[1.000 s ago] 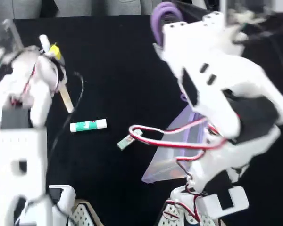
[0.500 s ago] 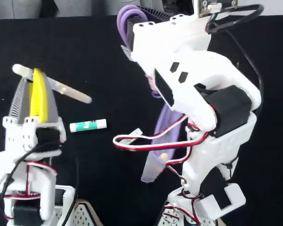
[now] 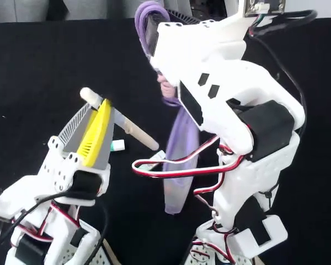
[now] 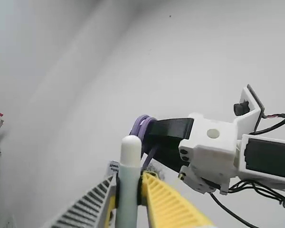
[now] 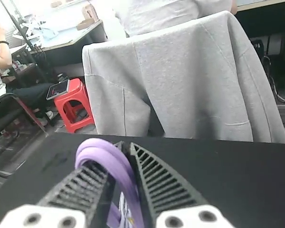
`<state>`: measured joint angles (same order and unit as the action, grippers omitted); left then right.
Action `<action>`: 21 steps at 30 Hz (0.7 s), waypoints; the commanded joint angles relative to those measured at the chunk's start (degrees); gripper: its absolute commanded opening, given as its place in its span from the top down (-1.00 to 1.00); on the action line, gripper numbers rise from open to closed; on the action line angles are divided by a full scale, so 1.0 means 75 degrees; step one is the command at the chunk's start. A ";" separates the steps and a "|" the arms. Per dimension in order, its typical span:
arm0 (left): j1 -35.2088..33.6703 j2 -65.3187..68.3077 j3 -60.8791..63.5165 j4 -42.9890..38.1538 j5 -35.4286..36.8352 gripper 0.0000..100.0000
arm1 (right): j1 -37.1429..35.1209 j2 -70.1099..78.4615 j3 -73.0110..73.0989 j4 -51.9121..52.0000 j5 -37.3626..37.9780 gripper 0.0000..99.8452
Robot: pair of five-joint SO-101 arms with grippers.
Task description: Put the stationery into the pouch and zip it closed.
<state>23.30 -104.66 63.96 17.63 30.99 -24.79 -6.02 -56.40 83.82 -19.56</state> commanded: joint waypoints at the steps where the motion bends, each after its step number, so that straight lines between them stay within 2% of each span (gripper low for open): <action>1: 0.0135 0.0000 -0.0264 -0.0164 0.0012 0.94 | -0.0070 -0.0029 -0.0029 -0.0059 0.0270 0.98; 6: -0.0651 0.0000 -0.1201 -0.0164 -0.0574 0.94 | -0.0059 -0.0006 0.0029 -0.0117 0.0270 0.98; 10: -0.1448 0.0000 -0.2057 -0.0105 -0.0551 0.94 | -0.0059 0.0041 0.0029 -0.0117 0.0246 0.98; 17: -0.1084 0.0000 -0.1319 0.0270 -0.0551 0.94 | -0.0059 -0.0018 0.0018 -0.0059 0.0258 0.98; 21: -0.1506 0.0000 -0.1260 0.0821 -0.0574 0.94 | -0.0059 -0.0029 0.0006 -0.0059 0.0270 0.98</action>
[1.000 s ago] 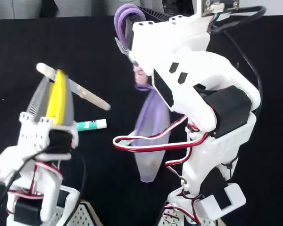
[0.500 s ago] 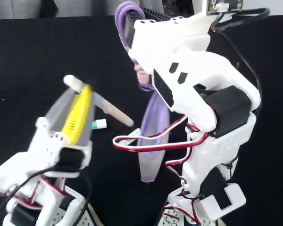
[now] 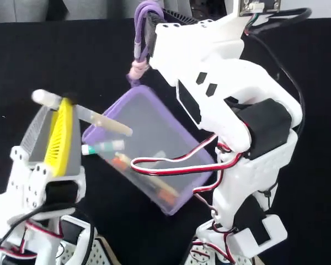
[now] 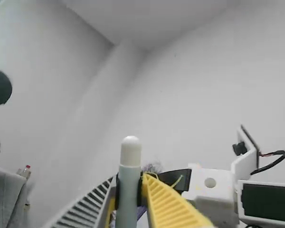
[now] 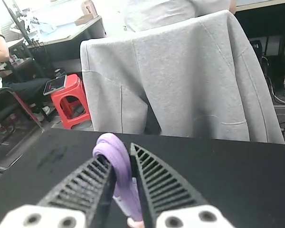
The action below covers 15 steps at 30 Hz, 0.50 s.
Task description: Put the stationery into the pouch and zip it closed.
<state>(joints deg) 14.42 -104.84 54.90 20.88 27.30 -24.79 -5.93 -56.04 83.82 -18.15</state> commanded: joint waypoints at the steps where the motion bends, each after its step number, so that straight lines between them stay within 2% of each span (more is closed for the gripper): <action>1: -0.0592 0.0023 -0.0182 0.0492 -0.0070 0.94 | -0.0059 -0.0041 -0.0041 -0.0059 0.0082 0.98; 8: -0.2174 0.0023 -0.0920 0.0938 -0.0070 0.94 | 0.0164 -0.0041 -0.0088 0.0105 0.0094 0.98; 12: -0.2338 0.0023 -0.0158 0.0879 -0.0059 0.94 | 0.0316 -0.0264 -0.0064 0.0176 0.0105 0.98; 15: -0.2350 0.0023 0.0428 0.0879 0.0246 0.94 | 0.0281 -0.0615 -0.0018 0.0281 0.0516 0.98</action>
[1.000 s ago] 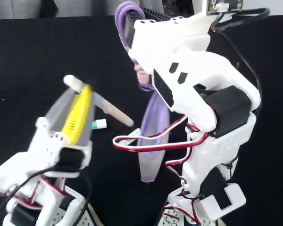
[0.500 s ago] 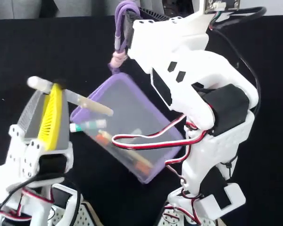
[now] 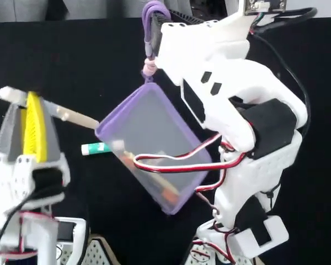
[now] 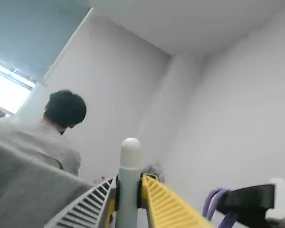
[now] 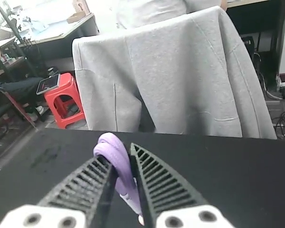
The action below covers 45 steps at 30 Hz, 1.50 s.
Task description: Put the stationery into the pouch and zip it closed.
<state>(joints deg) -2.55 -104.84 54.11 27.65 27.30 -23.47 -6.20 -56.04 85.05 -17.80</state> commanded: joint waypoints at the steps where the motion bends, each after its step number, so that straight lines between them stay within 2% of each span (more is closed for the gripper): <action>1: -0.0123 0.0023 0.0686 -0.0012 0.0586 0.94 | 0.0105 -0.0697 -0.0018 0.0176 0.0574 0.98; 5: -0.0123 0.0023 0.1026 0.0012 0.1371 0.94 | 0.0117 -0.1061 -0.0006 0.0223 0.0645 0.98; 13: -0.0041 0.0023 0.1084 0.0023 0.1676 0.94 | 0.0129 -0.1155 -0.0006 0.0223 0.0668 0.98; 20: 0.1764 0.0035 0.1307 0.0000 0.1582 0.94 | 0.0129 -0.1166 -0.0006 0.0223 0.0680 0.98; 25: 0.3124 0.0047 0.2045 -0.0035 0.0316 0.94 | 0.0141 -0.1213 -0.0006 0.0223 0.0680 0.98; 31: 0.3827 0.0047 0.2292 -0.0023 -0.0738 0.93 | 0.0141 -0.1201 -0.0006 0.0223 0.0680 0.98; 33: 0.4050 0.0047 0.2280 0.0035 -0.1114 0.81 | 0.0141 -0.1201 -0.0006 0.0223 0.0680 0.98; 35: 0.4284 0.0047 0.2256 0.0035 -0.1160 0.72 | 0.0141 -0.1213 -0.0006 0.0223 0.0680 0.98; 39: 0.4765 0.0105 0.2104 0.0047 -0.1266 0.70 | 0.0141 -0.1213 -0.0006 0.0223 0.0680 0.98; 45: 0.5480 0.0258 0.2198 0.0434 -0.2215 0.70 | 0.0141 -0.1213 -0.0006 0.0223 0.0692 0.98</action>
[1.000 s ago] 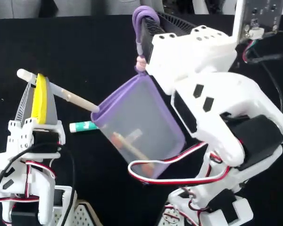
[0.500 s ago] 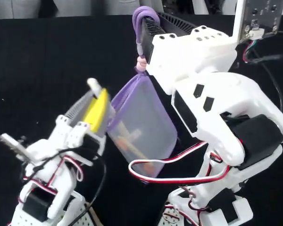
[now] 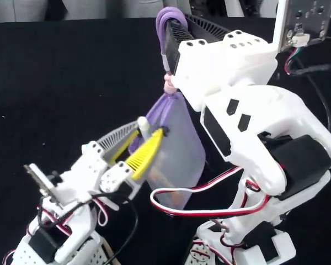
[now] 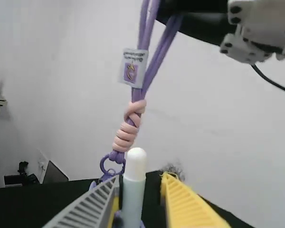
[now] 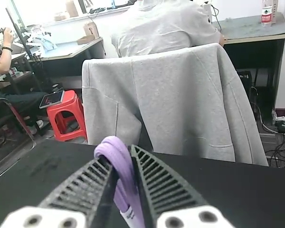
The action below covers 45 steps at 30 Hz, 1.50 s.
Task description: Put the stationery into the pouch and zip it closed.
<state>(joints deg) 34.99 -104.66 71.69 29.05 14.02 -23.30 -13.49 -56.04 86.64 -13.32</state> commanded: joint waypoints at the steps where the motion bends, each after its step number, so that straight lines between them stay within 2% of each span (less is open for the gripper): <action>1: 0.0568 0.0352 -0.0147 0.0316 -0.0469 0.70 | 0.0117 -0.0240 -0.0006 0.0012 0.0094 0.98; 5: 0.0580 0.0926 -0.0686 0.0211 -0.0469 0.70 | 0.0117 -0.0240 -0.0018 0.0012 0.0281 0.98; 10: 0.0064 0.1524 -0.3311 0.0985 -0.0457 0.70 | 0.0129 -0.0252 -0.0076 0.0012 0.0516 0.98; 14: -0.0451 0.1770 -0.5621 0.2168 -0.0469 0.70 | 0.0422 -0.0252 -0.0076 0.0000 0.0492 0.98; 18: -0.1354 0.1770 -0.7859 0.3305 -0.0469 0.71 | 0.0985 -0.0252 -0.0240 -0.0035 0.0469 0.98; 20: -0.1623 0.1770 -0.8832 0.4161 -0.0481 0.71 | 0.1172 -0.0252 -0.0463 0.0035 0.0457 0.98; 24: -0.1659 0.1782 -0.9489 0.5896 -0.0504 0.71 | 0.1371 -0.0252 -0.0979 0.0363 0.0504 0.98; 28: -0.1717 0.1782 -0.8270 0.6834 -0.1430 0.71 | 0.1594 -0.0252 -0.1448 0.0621 0.0516 0.98; 31: -0.1940 0.1782 -0.6558 0.6752 -0.1875 0.71 | 0.1899 -0.0252 -0.1788 0.0785 0.0516 0.98; 34: -0.2936 0.1782 -0.4519 0.5638 -0.1899 0.70 | 0.2168 -0.0252 -0.2198 0.0985 0.0516 0.98; 38: -0.4308 0.1793 -0.1659 0.3071 -0.1899 0.70 | 0.2590 -0.0252 -0.2925 0.1348 0.0539 0.98; 41: -0.4507 0.1782 -0.0299 0.1993 -0.1946 0.70 | 0.3141 -0.0252 -0.3522 0.1594 0.0996 0.98; 45: -0.4202 0.1782 0.0463 0.1852 -0.1969 0.70 | 0.3622 -0.0252 -0.4155 0.1793 0.1160 0.98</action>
<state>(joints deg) 2.20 -91.12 70.37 46.20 -0.04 0.18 -14.02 -81.89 98.42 -6.20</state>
